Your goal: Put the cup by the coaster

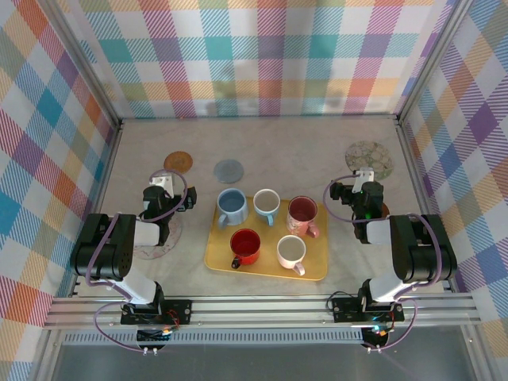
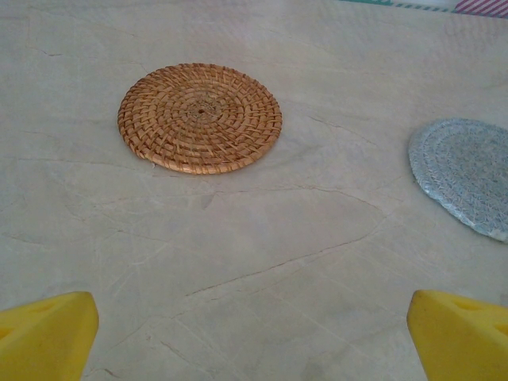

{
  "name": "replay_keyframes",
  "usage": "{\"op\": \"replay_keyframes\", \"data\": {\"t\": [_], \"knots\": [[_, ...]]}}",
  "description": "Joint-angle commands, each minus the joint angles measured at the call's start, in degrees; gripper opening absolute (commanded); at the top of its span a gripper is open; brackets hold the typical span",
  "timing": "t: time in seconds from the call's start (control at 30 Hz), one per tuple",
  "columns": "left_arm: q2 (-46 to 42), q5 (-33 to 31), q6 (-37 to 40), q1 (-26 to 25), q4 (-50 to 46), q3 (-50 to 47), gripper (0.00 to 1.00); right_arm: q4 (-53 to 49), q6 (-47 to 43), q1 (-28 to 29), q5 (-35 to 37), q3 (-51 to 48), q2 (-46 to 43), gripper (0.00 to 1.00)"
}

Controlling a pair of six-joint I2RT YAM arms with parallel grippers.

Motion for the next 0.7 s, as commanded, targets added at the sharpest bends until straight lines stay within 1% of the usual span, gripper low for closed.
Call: {"op": "replay_keyframes", "data": {"t": [0.0,0.67], "knots": [[-0.3,-0.7,0.9,-0.3,1.0,1.1,1.00,0.6,0.3,0.1,-0.3,0.4,0.1,0.99],[-0.4,-1.5,0.7,-0.4,1.3,0.8,1.00,0.6,0.3,0.1,-0.3,0.2,0.1,0.99]]}}
